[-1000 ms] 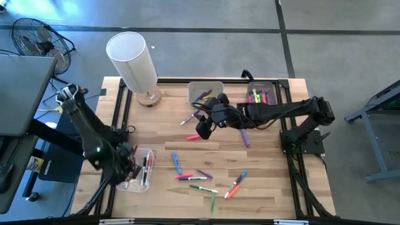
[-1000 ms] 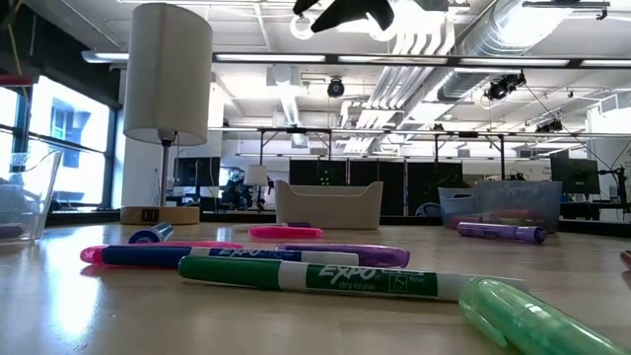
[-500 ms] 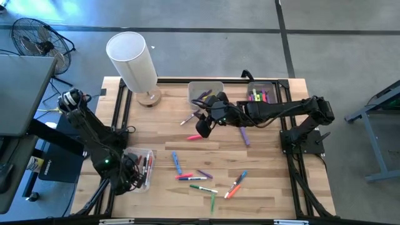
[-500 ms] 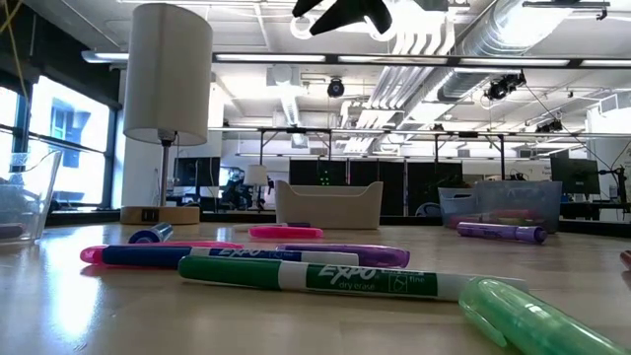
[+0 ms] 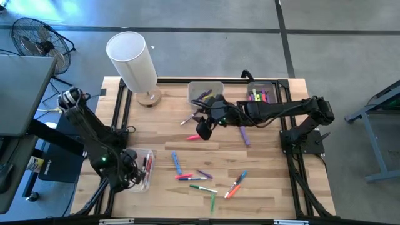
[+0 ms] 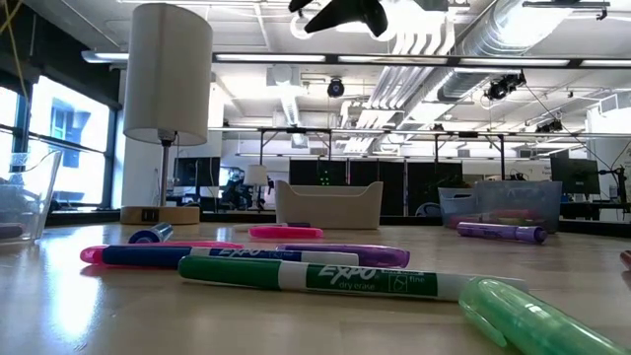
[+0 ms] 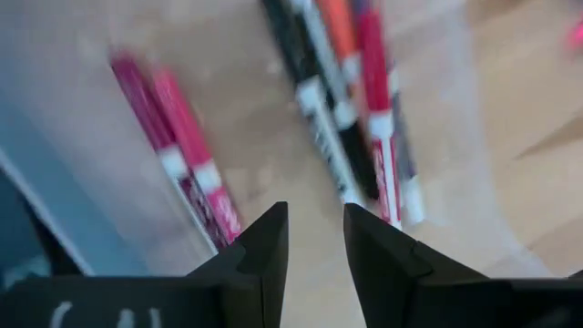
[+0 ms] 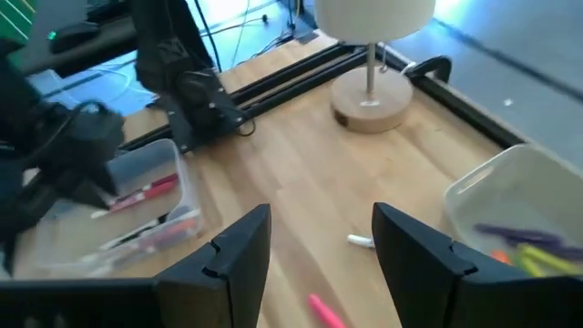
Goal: Pick & Place Markers
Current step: Put the blue highlighter pen into the black bin
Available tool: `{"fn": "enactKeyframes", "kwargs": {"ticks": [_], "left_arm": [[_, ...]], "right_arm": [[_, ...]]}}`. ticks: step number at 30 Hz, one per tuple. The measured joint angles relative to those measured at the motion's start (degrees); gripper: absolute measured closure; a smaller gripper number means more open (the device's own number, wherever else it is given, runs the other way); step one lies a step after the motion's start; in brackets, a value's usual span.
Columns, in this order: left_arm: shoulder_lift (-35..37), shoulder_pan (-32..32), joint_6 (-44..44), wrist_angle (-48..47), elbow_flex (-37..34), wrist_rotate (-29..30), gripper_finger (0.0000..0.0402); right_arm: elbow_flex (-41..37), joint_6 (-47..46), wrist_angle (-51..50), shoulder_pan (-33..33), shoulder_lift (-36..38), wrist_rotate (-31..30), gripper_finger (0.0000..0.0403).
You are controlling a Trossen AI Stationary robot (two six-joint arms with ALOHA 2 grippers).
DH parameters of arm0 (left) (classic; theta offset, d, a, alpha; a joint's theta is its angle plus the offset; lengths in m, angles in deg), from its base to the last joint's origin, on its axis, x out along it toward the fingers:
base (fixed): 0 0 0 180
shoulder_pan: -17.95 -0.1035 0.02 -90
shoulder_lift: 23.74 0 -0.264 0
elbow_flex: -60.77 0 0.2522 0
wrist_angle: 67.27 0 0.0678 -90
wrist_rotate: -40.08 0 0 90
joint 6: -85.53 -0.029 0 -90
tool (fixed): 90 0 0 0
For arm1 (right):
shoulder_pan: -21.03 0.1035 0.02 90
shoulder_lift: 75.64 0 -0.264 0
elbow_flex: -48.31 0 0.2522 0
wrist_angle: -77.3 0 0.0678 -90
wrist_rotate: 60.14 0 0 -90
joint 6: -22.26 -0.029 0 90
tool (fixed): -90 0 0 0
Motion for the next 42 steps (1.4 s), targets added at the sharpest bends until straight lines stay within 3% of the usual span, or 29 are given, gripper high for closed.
{"fn": "enactKeyframes", "kwargs": {"ticks": [5,9,12,17,25,29,36,42], "left_arm": [[5.4,-0.4,-5.3,-13.1,5.0,9.3,0.0306],[9.5,-4.6,-15.0,-19.3,7.9,13.7,0.0350],[12.5,-9.2,-25.1,-18.8,8.3,17.1,0.0392],[14.5,-19.8,-48.1,-11.0,8.3,18.0,0.0398],[13.9,-37.7,-83.5,9.1,8.3,8.0,0.0401],[13.2,-44.3,-94.7,15.8,8.3,1.0,0.0401],[11.2,-52.7,-103.9,22.9,8.3,-10.2,0.0401],[8.9,-54.9,-104.8,26.9,8.3,-13.3,0.0401]], "right_arm": [[0.0,-4.1,-2.6,0.0,0.0,2.0,0.0222],[0.0,-7.3,-6.8,1.0,0.0,0.8,0.0225],[0.0,-10.0,-10.7,2.2,0.0,-1.7,0.0235],[-0.2,-16.5,-17.0,4.2,0.0,-3.8,0.0273],[-10.9,-31.2,-18.5,7.1,0.0,1.6,0.0389],[-15.7,-40.0,-21.1,9.4,0.0,2.6,0.0393],[-17.0,-51.5,-41.0,10.8,0.0,2.4,0.0401],[-17.0,-45.8,-46.5,5.4,0.0,1.4,0.0381]]}}
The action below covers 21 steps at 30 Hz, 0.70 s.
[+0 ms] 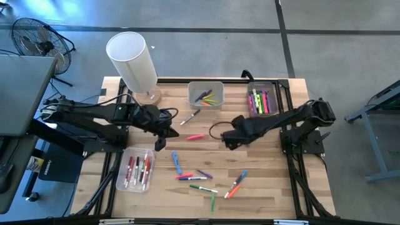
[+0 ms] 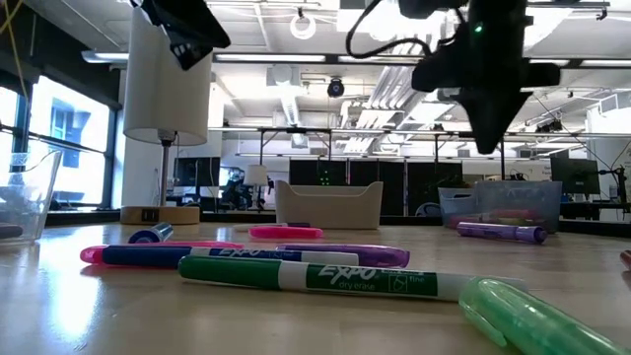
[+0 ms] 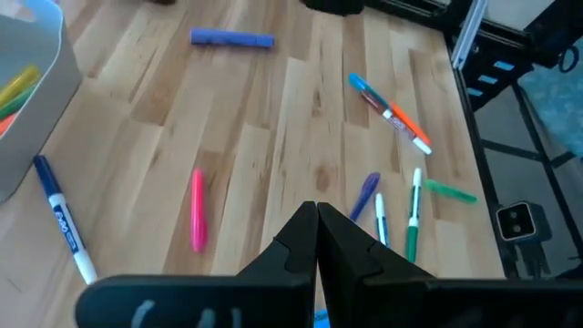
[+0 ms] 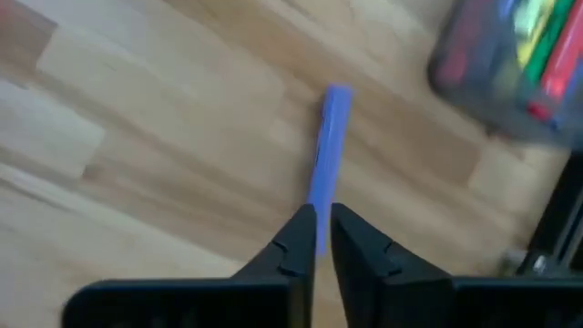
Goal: Pick & Place Markers
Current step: Put the blue highlighter pen into the black bin
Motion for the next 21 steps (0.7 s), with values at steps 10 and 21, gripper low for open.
{"fn": "enactKeyframes", "kwargs": {"ticks": [10,21], "left_arm": [[-2.5,0.1,1.5,-0.3,0.0,-2.7,0.0401],[-2.5,0.1,1.6,-0.1,0.0,-1.8,0.0401]], "right_arm": [[-6.8,12.1,9.6,-9.7,0.0,2.6,0.0267],[-23.0,10.1,27.8,-12.9,0.1,12.9,0.0243]]}}
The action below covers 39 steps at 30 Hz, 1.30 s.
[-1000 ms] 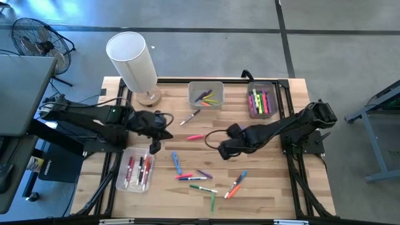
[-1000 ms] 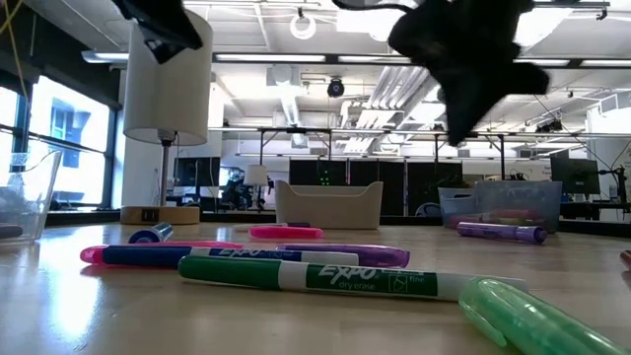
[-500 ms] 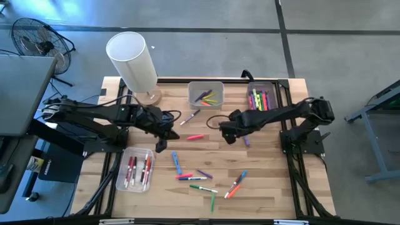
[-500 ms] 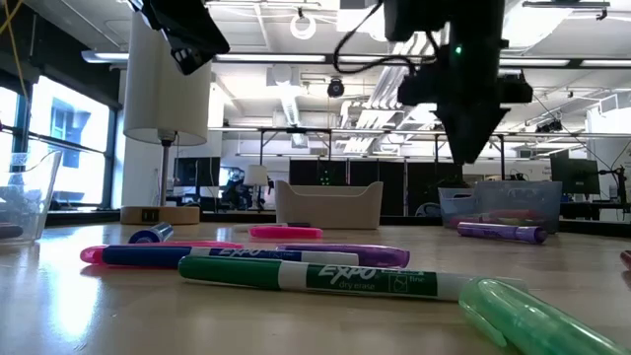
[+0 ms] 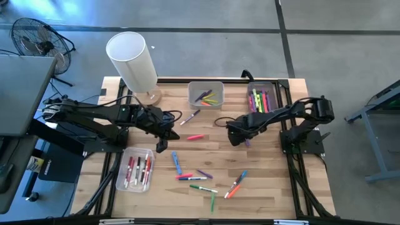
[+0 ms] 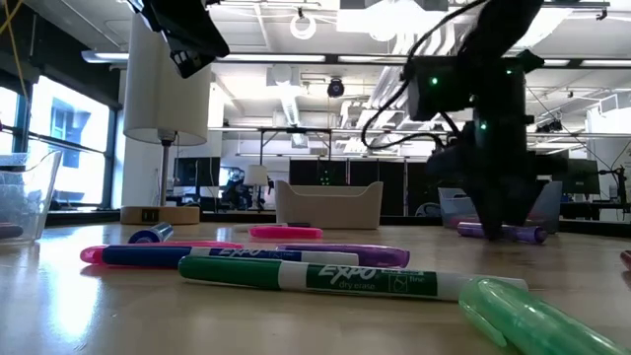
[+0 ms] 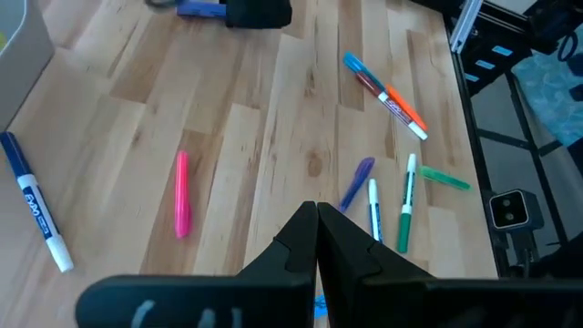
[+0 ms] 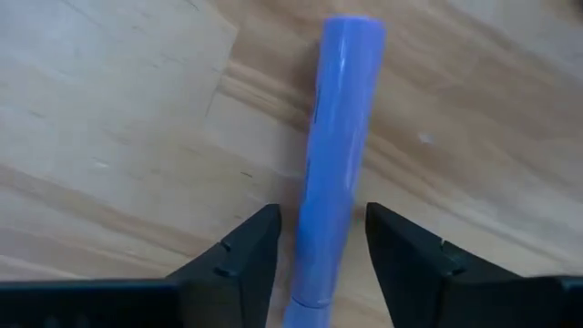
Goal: Pick & Place Markers
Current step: Put the blue highlighter pen into the black bin
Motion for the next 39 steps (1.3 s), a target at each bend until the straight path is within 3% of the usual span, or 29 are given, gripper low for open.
{"fn": "enactKeyframes", "kwargs": {"ticks": [3,8,14,19,29,33,39], "left_arm": [[0.0,0.0,0.0,0.1,0.0,0.2,0.0401],[0.0,0.0,0.1,0.5,0.0,1.2,0.0401],[0.0,0.0,1.2,0.8,0.0,1.5,0.0401],[0.0,0.0,1.9,1.0,0.0,1.7,0.0401],[0.0,0.0,3.0,3.5,0.0,3.3,0.0401],[0.0,0.0,4.2,3.8,0.0,5.1,0.0401],[-0.5,0.0,6.7,4.0,0.0,6.6,0.0401]], "right_arm": [[-3.3,-2.3,3.6,0.1,0.4,2.2,0.0270],[-4.5,-2.0,4.4,1.4,0.6,1.7,0.0352],[-2.8,-0.8,3.4,2.3,2.0,1.1,0.0354],[-0.3,-0.2,1.9,2.4,7.9,1.1,0.0350],[5.0,5.6,2.1,1.4,24.2,-13.6,0.0351],[7.7,11.5,2.3,-2.3,27.9,-17.0,0.0350],[9.2,18.1,-4.3,-15.2,27.4,-14.5,0.0351]]}}
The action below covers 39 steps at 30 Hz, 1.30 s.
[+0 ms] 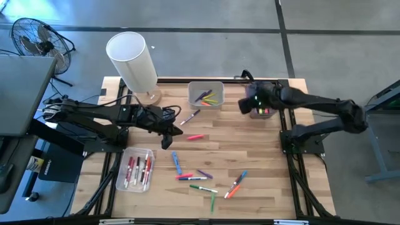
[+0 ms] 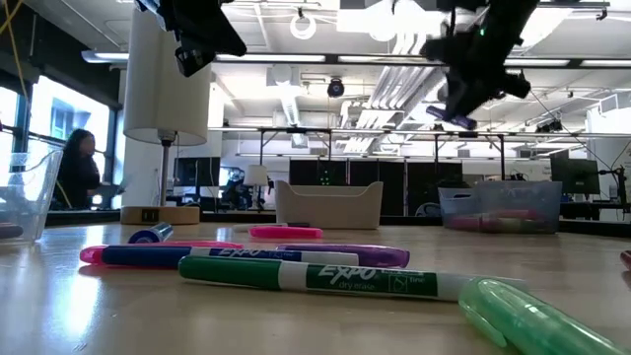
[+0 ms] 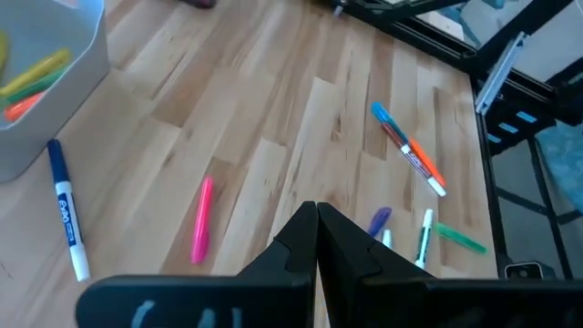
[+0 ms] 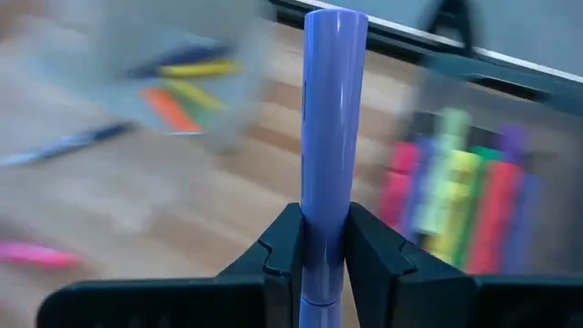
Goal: Pick & Place Markers
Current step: Put the blue highlighter pen into the black bin
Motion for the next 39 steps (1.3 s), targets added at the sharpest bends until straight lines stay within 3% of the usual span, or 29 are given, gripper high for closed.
{"fn": "enactKeyframes", "kwargs": {"ticks": [8,13,18,24,34,39], "left_arm": [[-1.0,0.0,0.8,-0.3,0.0,1.6,0.0401],[-1.0,-0.3,-1.8,-0.3,0.0,5.2,0.0401],[-1.0,-5.2,-4.5,-0.3,0.0,0.7,0.0401],[-1.0,-11.1,-8.5,-0.3,0.0,-6.4,0.0401],[-1.0,-12.0,-10.0,-0.2,0.0,-6.6,0.0394],[-1.0,-12.0,-9.9,0.3,0.0,-5.8,0.0351]], "right_arm": [[0.0,8.1,-5.8,-17.9,-3.4,2.4,0.0351],[0.0,11.1,-6.2,-24.5,-7.5,6.5,0.0351],[0.0,11.1,-6.2,-26.2,-13.3,8.8,0.0349],[0.0,9.9,-6.2,-25.6,-16.9,8.9,0.0318],[0.0,10.0,-6.5,-25.6,-16.6,8.1,0.0291],[0.0,12.9,-7.0,-24.7,-15.3,7.8,0.0290]]}}
